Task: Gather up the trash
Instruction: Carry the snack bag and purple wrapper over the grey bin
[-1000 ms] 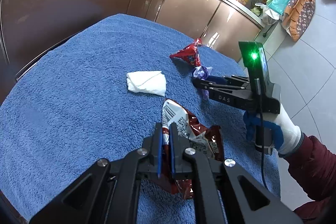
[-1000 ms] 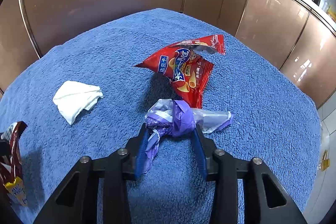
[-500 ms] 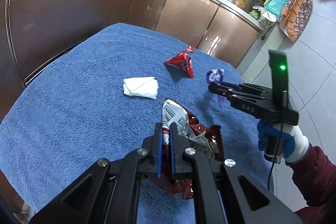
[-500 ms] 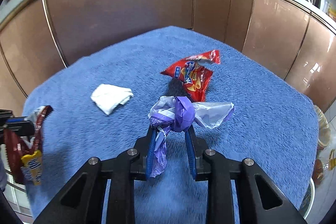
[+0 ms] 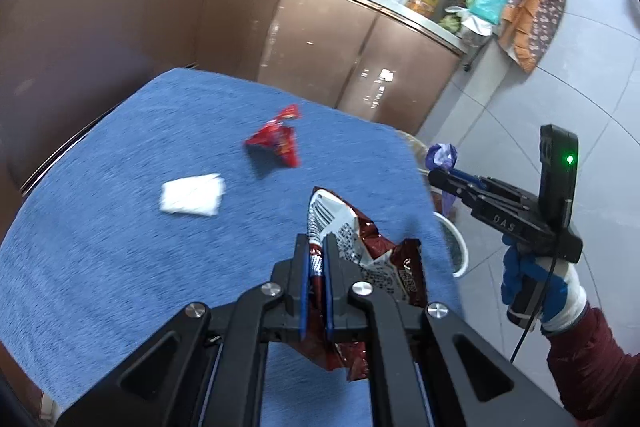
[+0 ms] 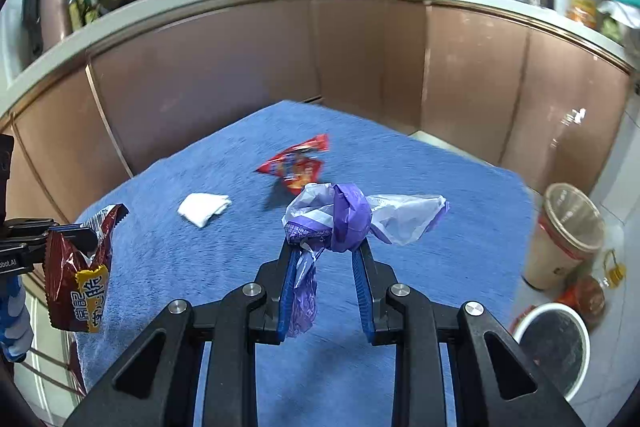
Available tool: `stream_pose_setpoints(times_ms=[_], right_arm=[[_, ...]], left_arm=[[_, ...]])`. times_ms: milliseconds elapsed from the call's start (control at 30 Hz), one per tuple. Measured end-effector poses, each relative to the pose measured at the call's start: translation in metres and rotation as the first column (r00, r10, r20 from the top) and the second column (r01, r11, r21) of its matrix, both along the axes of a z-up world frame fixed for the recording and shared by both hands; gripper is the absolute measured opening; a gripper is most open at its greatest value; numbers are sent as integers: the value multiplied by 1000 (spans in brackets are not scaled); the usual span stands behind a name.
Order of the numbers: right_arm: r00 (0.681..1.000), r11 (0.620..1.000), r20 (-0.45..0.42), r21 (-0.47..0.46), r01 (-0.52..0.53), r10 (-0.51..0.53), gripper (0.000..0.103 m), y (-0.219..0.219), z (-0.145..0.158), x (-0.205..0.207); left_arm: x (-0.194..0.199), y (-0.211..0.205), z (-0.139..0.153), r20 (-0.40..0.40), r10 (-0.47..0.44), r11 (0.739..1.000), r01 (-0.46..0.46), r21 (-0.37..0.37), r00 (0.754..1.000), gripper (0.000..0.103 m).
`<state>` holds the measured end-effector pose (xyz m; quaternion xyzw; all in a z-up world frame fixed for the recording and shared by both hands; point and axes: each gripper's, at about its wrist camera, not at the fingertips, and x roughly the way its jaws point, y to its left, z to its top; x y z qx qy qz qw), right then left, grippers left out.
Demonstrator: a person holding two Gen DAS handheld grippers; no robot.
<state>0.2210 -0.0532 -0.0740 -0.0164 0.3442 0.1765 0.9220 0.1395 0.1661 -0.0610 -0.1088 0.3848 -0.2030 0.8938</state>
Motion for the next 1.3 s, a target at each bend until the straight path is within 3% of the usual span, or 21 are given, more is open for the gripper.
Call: stream_pose_setpoints(times_ms=[333,600,1033,1300], right_arm=[[982,981,7,54,187,-187,27,-120,-3,-23],[934,929,-54,93,358,-354,27,-223,-40,-24],[840,844,-206,95,527,-502,27,-342,-126,1],[808,823,-286,97,559,-515,28,-374,-174,23]], left_arm=[[43,-116,26,-11,-160,987,160,-9,987,6],[93,-245,26,-41,-302,951,304,47,952,6],[164,-438,-43,-173,-419,880,445,167,892,6],[197,-503,-102,-245,-396,851,454,263,885,7]])
